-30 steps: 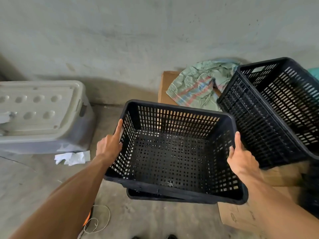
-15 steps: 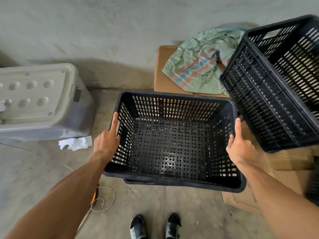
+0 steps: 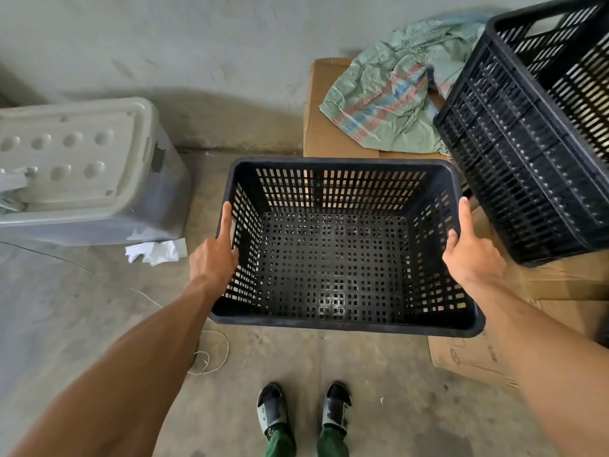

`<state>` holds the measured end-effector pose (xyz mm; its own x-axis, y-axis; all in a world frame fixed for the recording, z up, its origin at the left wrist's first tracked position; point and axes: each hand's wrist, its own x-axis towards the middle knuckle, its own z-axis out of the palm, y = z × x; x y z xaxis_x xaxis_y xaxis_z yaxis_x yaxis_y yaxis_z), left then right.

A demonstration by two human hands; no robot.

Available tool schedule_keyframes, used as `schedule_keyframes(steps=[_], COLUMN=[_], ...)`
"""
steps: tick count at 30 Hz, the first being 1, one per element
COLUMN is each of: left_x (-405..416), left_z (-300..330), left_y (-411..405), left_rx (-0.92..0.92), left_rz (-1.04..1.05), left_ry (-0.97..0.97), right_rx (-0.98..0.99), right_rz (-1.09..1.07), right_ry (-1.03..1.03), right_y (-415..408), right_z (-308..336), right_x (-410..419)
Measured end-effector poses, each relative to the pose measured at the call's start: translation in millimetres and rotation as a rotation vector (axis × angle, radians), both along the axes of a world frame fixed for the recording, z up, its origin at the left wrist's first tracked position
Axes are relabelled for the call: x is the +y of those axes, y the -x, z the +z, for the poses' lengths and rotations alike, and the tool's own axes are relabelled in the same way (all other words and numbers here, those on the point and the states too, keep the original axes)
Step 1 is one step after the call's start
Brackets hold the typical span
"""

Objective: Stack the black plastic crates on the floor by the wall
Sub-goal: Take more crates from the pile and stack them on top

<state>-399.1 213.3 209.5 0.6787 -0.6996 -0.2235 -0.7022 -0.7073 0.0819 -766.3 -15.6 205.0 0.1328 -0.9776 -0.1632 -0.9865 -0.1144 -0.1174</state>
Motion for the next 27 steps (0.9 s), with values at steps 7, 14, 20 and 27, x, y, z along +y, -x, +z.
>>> schedule_keyframes(steps=[7,14,20,27], left_x=[-8.5,-2.7,3.2,2.9], left_z=[-6.1,-14.7,-14.1,-17.2], left_y=[-12.3,-12.7,-12.3,-15.8], left_rx=[-0.018,-0.051,-0.025,-0.029], left_rz=[-0.010,-0.017,-0.021,-0.016], left_ry=[0.034,0.085,0.102,0.112], right_rx=[0.016,0.029,0.025,0.054], right_rz=[-0.016,-0.016,0.000,0.026], right_ry=[0.090,0.070,-0.040,0.034], right_y=[-4.6,-3.2,-0.6,-5.2], right_z=[-3.4,-1.0,9.5,3.6], right_x=[6.9,8.7,4.5,2.4])
